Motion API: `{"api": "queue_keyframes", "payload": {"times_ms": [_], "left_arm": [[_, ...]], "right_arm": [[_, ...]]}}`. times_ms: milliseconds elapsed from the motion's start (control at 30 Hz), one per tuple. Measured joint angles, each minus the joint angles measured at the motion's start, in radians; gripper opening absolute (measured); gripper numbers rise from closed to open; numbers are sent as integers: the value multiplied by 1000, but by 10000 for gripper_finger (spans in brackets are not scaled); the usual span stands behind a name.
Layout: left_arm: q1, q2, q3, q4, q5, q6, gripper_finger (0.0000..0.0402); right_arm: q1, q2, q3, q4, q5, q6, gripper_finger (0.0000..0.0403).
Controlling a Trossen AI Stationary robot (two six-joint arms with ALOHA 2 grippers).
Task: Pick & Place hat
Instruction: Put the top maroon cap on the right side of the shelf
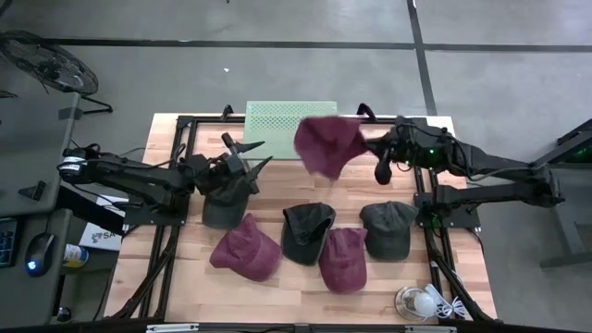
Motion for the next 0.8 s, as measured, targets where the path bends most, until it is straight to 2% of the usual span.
{"api": "queue_keyframes", "payload": {"times_ms": [67, 233, 333, 433, 500, 700, 800], "left_arm": [[0, 0, 9, -1, 62, 0, 213], [0, -1, 40, -7, 305, -14, 213], [-1, -1, 60, -27, 365, 12, 213], [-1, -1, 76, -62, 346, 16, 213], [-1, 0, 78, -73, 300, -49, 213], [-1, -1, 79, -48, 132, -343, 213], [10, -2, 79, -16, 89, -545, 213]], "right_arm": [[0, 15, 0, 28, -89, 15, 6], [0, 74, 0, 43, -201, 28, 6], [0, 112, 0, 41, -233, 47, 6], [1, 140, -1, 30, -210, 52, 6], [0, 151, -1, 22, -191, 58, 6], [1, 161, -1, 11, -139, 57, 6], [9, 161, -1, 11, -137, 57, 6]]}}
